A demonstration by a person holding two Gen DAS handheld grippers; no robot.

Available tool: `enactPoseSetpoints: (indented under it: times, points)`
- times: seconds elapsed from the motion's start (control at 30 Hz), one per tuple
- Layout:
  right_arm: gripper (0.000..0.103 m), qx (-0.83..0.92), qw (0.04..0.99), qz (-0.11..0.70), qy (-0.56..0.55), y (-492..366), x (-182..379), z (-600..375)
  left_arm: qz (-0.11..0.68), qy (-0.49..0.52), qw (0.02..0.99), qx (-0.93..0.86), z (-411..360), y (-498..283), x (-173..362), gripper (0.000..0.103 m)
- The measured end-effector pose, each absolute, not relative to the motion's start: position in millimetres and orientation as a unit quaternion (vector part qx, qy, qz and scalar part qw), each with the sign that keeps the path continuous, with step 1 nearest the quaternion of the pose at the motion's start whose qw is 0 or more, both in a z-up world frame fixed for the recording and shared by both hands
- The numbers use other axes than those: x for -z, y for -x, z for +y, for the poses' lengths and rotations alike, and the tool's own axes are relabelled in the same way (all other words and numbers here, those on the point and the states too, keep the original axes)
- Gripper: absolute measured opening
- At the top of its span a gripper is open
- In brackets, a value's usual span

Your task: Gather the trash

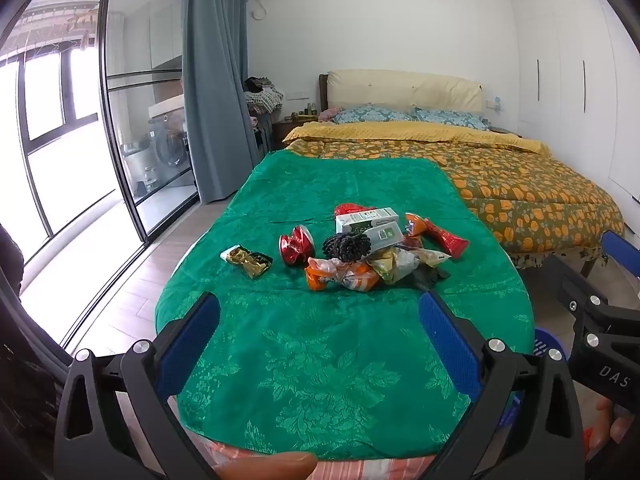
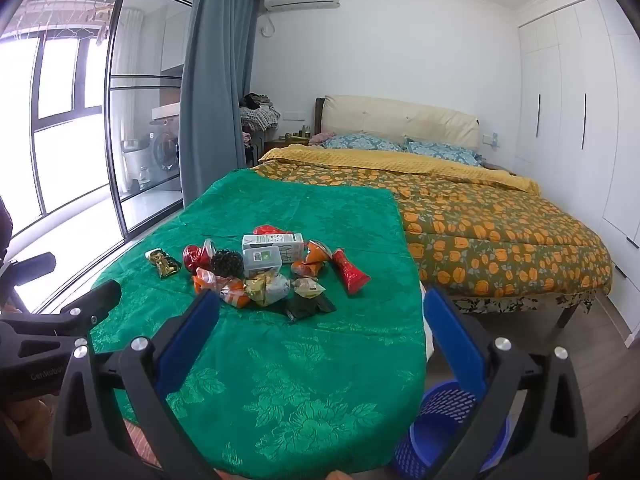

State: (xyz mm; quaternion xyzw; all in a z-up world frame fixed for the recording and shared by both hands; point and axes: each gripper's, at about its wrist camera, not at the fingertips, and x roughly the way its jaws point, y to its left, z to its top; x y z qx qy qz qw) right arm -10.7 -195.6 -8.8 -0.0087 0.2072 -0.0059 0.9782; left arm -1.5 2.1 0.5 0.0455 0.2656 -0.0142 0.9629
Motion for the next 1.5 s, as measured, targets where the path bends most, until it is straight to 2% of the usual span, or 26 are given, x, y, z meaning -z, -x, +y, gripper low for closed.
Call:
enactPoseSetpoints:
  times: [1.5]
  points:
    - [0.099,0.026,0.976,0.216,0.016,9.0,11.2,-203.1,0.271,-0.047,0.961,0.015,0.7,0.3,3.1,0.099]
